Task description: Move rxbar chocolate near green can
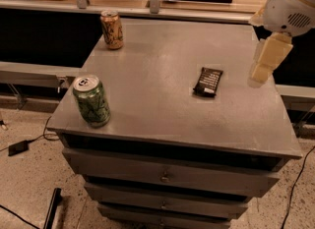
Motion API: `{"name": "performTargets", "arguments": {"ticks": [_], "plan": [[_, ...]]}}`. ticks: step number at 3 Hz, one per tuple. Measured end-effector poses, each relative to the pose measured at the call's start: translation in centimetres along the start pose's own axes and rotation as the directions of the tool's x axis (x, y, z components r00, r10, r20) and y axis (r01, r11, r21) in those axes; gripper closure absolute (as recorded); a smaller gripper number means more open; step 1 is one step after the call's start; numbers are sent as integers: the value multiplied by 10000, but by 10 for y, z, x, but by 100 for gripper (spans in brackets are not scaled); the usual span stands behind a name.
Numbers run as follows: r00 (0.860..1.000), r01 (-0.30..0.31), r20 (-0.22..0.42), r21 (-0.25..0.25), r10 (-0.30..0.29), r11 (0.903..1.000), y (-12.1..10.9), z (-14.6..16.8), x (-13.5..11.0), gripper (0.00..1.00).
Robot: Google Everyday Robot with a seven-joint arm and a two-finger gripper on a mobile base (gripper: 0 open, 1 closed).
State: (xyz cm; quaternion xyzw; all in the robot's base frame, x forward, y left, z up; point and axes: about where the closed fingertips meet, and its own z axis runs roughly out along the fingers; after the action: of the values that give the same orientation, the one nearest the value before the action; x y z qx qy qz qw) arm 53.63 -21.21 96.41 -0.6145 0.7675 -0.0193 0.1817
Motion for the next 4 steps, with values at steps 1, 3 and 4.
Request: {"name": "performTargets", "arguments": {"ticks": [1,3,4], "plan": [[9986,-56,524,-610,88,9981,-15,34,-9,0],[9903,-317,1316,-974,444,9947,-29,116,-11,0],[9906,-158,1335,-1118,308,9936,-30,137,-21,0]]}}
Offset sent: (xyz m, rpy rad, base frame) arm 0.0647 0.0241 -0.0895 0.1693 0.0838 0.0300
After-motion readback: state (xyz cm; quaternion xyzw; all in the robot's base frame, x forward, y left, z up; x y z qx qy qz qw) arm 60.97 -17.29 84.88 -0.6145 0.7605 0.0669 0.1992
